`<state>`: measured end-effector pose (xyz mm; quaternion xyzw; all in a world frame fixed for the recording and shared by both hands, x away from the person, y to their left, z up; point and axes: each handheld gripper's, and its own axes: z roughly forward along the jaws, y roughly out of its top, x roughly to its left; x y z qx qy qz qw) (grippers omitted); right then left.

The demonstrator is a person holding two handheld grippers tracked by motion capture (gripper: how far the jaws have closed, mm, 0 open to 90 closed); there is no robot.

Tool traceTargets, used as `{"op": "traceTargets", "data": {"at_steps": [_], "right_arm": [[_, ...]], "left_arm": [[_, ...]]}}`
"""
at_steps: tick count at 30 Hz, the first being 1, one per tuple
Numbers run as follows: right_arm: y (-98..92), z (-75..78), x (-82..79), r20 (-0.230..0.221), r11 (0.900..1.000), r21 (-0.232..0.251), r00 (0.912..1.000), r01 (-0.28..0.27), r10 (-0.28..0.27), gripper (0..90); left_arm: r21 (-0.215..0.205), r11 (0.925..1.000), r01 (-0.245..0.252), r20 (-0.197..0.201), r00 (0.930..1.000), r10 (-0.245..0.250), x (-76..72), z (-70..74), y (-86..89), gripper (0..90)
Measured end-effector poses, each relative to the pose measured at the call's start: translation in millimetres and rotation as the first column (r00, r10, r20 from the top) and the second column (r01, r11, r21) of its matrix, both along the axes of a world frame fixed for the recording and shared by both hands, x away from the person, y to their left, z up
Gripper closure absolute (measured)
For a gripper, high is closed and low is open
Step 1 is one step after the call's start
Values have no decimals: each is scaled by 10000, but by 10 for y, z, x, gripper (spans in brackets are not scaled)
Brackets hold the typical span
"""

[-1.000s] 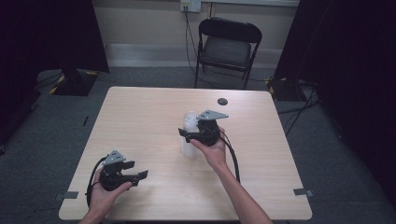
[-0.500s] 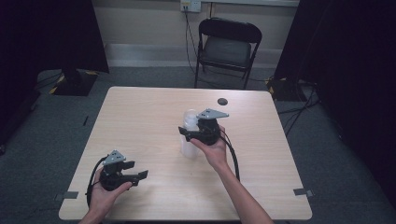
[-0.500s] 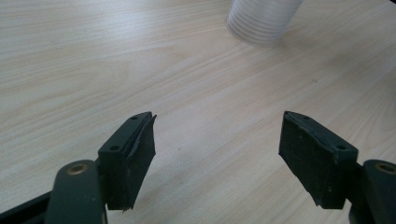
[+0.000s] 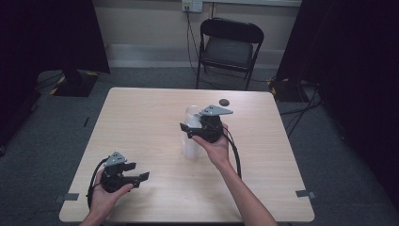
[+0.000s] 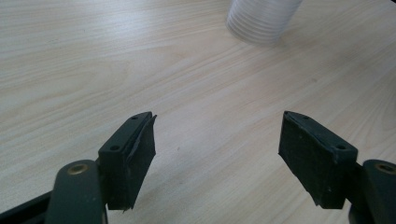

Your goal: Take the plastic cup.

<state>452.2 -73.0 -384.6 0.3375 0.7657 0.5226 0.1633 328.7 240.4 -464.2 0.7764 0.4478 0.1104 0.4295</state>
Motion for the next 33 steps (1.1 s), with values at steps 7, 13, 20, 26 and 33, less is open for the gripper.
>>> {"op": "traceTargets", "data": {"at_steps": [7,13,20,26,33], "right_arm": [[-5,52,-10,25,9999,137,10000,55,-56,328],[-24,99,-13,7,9994,332,10000,70,-70,333],[-19,194,-14,117,9993,368,9999,61,-65,334],[-15,229,-35,78,9993,374,10000,45,-48,338],[-48,276,-49,112,9987,495,9999,120,-126,346]], "left_arm": [[56,10000,20,1,10000,-20,-3,3,-2,271],[42,10000,37,5,10000,-37,-4,1,-9,270],[72,10000,-24,27,10000,24,-4,-4,-18,271],[321,9993,-213,151,9997,208,-7,-4,-16,271],[412,9988,-276,163,9995,269,-4,-8,-6,274]]}}
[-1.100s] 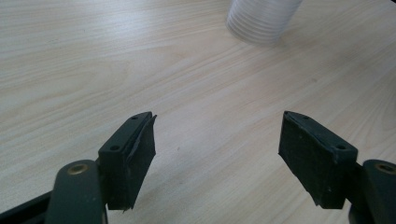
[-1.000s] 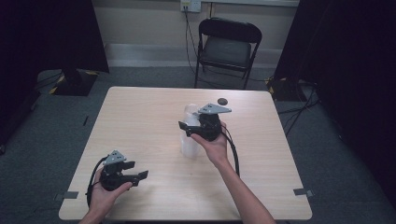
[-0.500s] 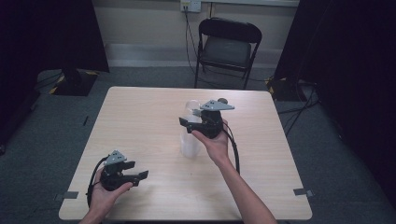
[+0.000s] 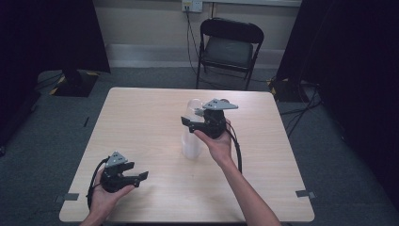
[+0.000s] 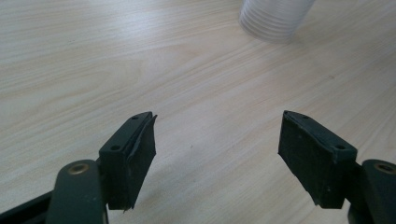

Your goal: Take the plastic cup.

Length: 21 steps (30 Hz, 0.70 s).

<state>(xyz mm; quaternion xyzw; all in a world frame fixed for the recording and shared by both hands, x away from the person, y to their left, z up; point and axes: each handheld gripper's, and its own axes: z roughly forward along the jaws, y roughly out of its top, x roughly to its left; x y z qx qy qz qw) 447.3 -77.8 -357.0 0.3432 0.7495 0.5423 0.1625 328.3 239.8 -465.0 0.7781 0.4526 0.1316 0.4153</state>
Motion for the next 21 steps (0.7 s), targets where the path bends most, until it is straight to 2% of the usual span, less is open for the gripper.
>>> {"op": "traceTargets", "data": {"at_steps": [5,9,14,17,21], "right_arm": [[-33,59,-15,-40,9998,171,10000,-50,50,350],[-64,115,-32,2,9994,355,10000,-60,60,356],[-103,181,-60,141,9988,481,9999,-22,16,356],[-139,207,-67,185,9984,559,9998,26,-36,356],[-193,233,-75,221,9978,648,9997,114,-129,352]], "left_arm": [[139,9998,130,166,9998,-132,-21,7,-9,278],[54,9999,149,118,9998,-149,-16,9,-8,278],[-211,9998,16,96,10000,-14,-14,3,-4,279],[-295,9995,136,121,9998,-133,-17,9,14,304],[-815,9964,213,-26,9998,-215,-30,9,31,338]]}}
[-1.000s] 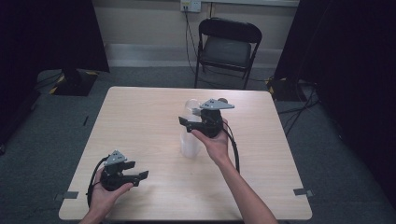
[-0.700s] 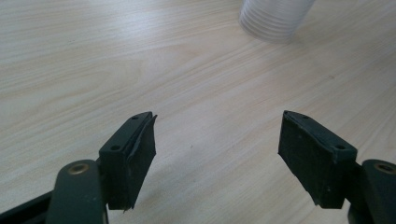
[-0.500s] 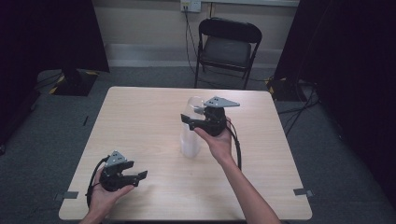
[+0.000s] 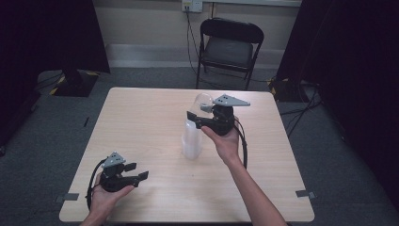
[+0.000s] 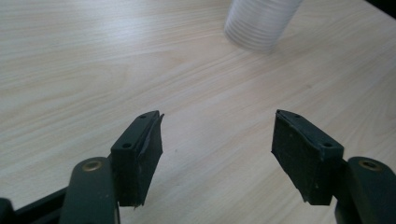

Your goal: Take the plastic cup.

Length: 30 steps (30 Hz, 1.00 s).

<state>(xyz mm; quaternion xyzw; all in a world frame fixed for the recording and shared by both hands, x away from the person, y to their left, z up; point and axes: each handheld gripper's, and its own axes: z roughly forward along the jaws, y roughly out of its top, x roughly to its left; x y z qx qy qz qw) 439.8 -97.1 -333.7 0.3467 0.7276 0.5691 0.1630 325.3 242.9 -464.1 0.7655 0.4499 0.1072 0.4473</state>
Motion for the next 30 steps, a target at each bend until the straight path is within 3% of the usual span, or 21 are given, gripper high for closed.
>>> {"op": "traceTargets", "data": {"at_steps": [10,15,24,28,30], "right_arm": [[-147,76,-131,58,9999,130,10000,13,-14,352],[-234,48,-246,72,9997,243,9999,-90,88,351],[-401,-74,-375,-665,9964,813,9974,-235,290,353],[-480,-131,-427,-534,9950,943,9978,-333,385,349],[-523,-140,-448,-730,9943,1011,9965,-326,400,350]], "left_arm": [[170,9998,-79,237,9997,75,1,11,-22,324],[51,10000,15,304,9995,-16,2,36,-82,310],[-33,9994,333,501,9982,-331,-24,118,-135,353],[-98,9987,508,766,9958,-499,-29,191,-186,391],[89,9975,706,1097,9914,-712,-38,248,-227,400]]}}
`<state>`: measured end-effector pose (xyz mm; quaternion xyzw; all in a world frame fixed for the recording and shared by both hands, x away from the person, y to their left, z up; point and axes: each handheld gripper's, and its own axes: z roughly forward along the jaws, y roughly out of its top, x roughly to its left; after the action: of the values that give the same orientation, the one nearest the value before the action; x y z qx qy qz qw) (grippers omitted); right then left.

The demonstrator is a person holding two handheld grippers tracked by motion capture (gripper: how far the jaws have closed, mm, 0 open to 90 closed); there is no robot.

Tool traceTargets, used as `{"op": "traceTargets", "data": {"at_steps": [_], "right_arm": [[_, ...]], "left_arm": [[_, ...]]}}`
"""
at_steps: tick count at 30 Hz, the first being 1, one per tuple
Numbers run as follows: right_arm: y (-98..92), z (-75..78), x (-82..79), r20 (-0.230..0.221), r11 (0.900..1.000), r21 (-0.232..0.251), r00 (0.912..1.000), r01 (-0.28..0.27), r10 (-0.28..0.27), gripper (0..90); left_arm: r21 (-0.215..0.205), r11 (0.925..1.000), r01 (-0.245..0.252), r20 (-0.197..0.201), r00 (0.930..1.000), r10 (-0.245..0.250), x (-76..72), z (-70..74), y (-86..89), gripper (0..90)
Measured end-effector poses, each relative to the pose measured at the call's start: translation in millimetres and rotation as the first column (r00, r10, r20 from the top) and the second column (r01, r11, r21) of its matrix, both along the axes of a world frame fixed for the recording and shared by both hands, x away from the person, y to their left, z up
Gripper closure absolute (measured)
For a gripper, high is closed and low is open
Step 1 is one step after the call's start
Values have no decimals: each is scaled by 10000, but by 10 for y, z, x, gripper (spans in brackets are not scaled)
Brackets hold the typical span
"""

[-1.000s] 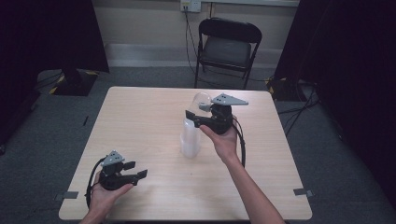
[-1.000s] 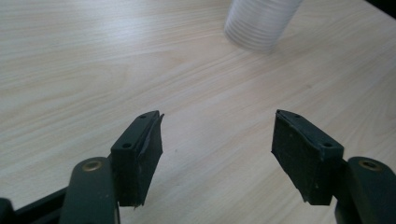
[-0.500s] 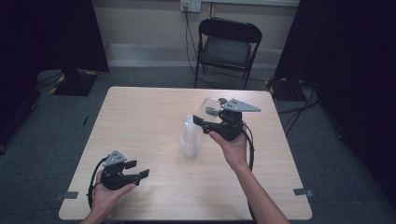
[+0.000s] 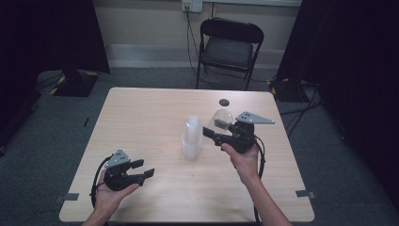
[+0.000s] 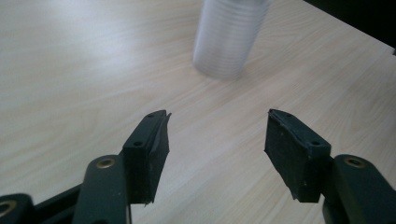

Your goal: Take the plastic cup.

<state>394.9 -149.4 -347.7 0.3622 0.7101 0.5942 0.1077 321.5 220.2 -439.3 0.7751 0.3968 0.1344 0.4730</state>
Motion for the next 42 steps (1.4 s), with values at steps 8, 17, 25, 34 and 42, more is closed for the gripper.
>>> {"op": "traceTargets", "data": {"at_steps": [8,17,25,34,42], "right_arm": [[-100,-87,-109,-642,9997,228,9979,-85,100,357],[-102,-228,-223,-863,9971,548,9947,-521,567,360],[-110,-463,-301,-1698,9924,996,9815,-718,880,365],[-85,-675,-338,-2977,9791,1953,9478,-566,1142,368],[44,-796,-347,-3952,9609,2632,8990,-860,1887,368]], "left_arm": [[-570,9980,273,746,9969,-230,67,245,-190,376],[-718,9928,955,757,9931,-901,252,315,-555,403],[-824,9856,1479,1032,9849,-1391,252,253,-747,453],[-671,9822,1757,1268,9779,-1663,136,152,-779,502],[-220,9789,2031,1597,9673,-1971,59,136,-824,525]]}}
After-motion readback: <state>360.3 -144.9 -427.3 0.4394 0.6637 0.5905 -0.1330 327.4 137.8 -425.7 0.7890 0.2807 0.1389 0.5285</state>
